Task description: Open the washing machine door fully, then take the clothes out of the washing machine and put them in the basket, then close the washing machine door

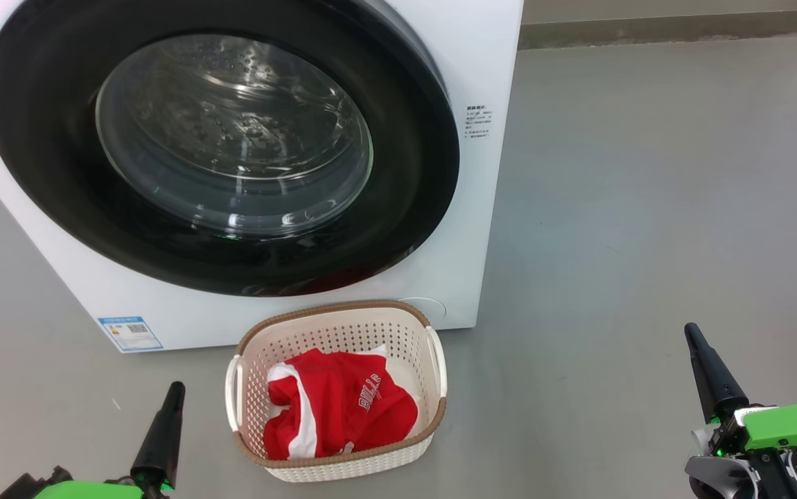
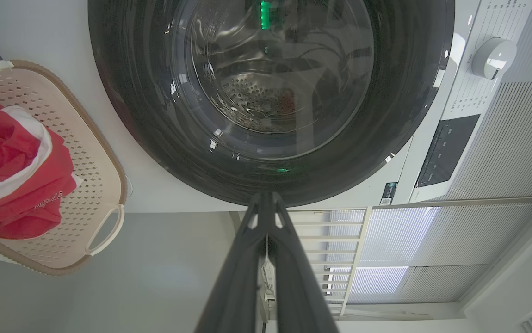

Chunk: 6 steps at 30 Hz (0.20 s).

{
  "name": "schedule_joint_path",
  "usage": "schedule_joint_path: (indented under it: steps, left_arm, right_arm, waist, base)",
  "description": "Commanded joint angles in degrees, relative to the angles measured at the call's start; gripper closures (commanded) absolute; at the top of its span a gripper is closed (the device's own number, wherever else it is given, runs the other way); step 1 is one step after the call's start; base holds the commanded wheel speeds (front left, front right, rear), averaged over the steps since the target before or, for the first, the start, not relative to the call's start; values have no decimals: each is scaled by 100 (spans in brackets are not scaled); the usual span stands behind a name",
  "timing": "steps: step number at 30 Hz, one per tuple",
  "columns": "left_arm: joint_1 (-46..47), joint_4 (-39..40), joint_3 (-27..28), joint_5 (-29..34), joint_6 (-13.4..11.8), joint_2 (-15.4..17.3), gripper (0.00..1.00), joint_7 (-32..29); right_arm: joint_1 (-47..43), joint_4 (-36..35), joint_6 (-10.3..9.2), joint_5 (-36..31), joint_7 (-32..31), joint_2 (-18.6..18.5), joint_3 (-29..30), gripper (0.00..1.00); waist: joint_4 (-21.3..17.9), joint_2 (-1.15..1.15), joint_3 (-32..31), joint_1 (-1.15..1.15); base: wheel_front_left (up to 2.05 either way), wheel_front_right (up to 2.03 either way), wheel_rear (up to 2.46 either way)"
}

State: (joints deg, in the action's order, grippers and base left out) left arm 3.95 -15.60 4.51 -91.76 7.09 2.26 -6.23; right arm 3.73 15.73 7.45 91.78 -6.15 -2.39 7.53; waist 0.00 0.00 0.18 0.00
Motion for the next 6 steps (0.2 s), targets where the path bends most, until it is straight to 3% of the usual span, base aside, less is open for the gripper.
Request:
schedule_joint_path:
  steps: [1, 6]
  left_arm:
    - [223, 156, 200, -41, 40, 62, 100, -25]
    - [223, 157, 200, -41, 40, 62, 100, -25]
  right_arm:
    - [246, -170, 3, 39, -34, -49, -101, 100]
    - [246, -170, 3, 39, -34, -49, -101, 100]
  waist:
    - [0, 0, 0, 0]
    - [0, 0, 0, 0]
  base:
    - [0, 0, 0]
    - [0, 0, 0]
